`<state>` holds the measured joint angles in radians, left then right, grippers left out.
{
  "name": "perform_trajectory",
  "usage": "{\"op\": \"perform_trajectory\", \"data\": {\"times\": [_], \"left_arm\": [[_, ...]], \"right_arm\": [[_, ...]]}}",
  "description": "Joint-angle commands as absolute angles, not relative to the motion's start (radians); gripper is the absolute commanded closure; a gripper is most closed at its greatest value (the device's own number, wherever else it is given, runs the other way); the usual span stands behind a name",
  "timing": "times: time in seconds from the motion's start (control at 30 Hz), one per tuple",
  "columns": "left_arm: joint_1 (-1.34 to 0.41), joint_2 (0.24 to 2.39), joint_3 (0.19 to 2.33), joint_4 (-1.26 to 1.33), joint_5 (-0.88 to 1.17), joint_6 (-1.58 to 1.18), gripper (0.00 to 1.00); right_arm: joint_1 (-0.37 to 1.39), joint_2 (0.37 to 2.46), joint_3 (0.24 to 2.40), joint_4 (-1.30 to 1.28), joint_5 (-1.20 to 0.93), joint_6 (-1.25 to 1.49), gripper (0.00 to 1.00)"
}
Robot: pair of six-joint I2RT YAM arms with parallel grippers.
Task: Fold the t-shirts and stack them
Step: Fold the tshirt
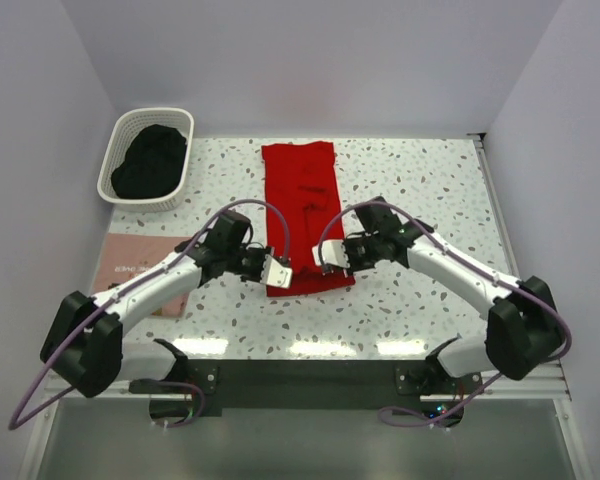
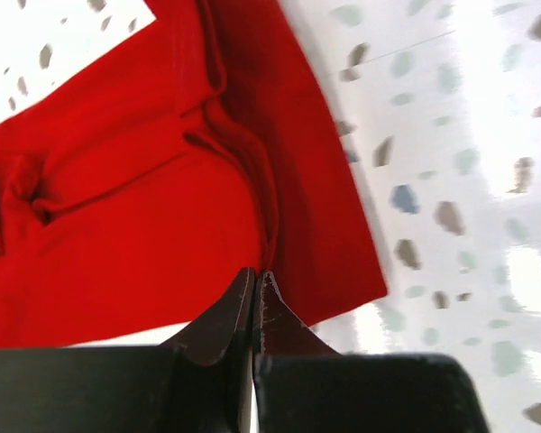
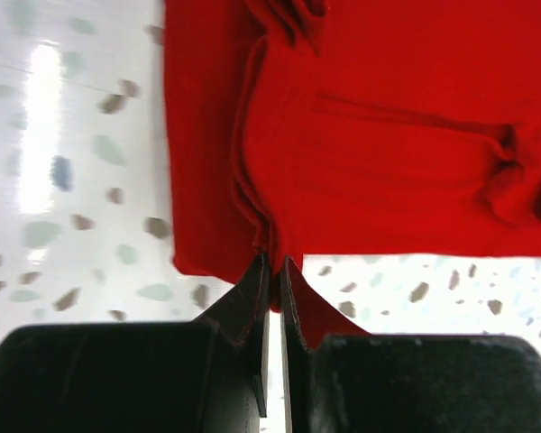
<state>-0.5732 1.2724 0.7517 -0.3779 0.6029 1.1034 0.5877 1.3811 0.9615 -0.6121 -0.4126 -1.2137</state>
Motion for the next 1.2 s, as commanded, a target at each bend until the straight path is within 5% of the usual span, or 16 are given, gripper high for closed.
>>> {"op": "perform_trajectory", "data": {"times": [0.0, 0.6, 1.17], "left_arm": [[-0.497, 1.382, 0.869, -0.308, 0.664, 1.176, 1.00], [-0.337, 1.857, 1.268, -0.184, 0.680, 1.292, 1.00], [-0.305, 1.948, 1.299, -0.160, 0.655, 1.308, 1.00]], "right_arm": [[0.528, 1.462, 1.090, -0.555, -0.462, -1.288, 1.00], [0.361, 1.965, 1.500, -0.448, -0.497, -1.338, 1.00], [0.353, 2.085, 1.579, -0.385, -0.488, -1.336, 1.00]]}}
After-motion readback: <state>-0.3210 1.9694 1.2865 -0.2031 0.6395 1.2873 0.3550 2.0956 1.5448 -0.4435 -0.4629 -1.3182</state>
